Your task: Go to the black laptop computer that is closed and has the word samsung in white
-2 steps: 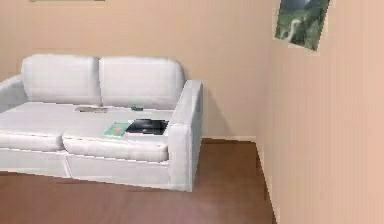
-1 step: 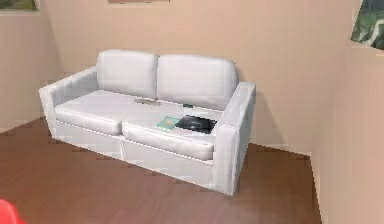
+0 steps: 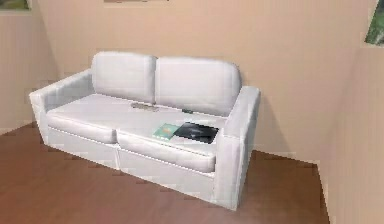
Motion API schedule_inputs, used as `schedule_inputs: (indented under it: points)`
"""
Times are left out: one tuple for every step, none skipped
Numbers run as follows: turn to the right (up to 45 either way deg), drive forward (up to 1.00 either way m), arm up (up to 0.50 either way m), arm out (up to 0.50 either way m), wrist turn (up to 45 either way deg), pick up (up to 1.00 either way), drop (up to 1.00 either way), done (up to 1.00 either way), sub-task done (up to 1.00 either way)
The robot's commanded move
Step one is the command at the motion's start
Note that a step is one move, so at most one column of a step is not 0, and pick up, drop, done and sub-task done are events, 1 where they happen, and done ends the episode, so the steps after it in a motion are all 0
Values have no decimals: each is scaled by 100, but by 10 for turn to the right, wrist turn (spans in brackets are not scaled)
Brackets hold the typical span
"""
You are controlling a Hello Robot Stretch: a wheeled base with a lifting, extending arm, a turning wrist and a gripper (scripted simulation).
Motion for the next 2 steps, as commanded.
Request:
schedule_inputs:
  points:
    - [90,0,0,0,0,0,0,0,0]
    - [0,50,0,0,0,0,0,0,0]
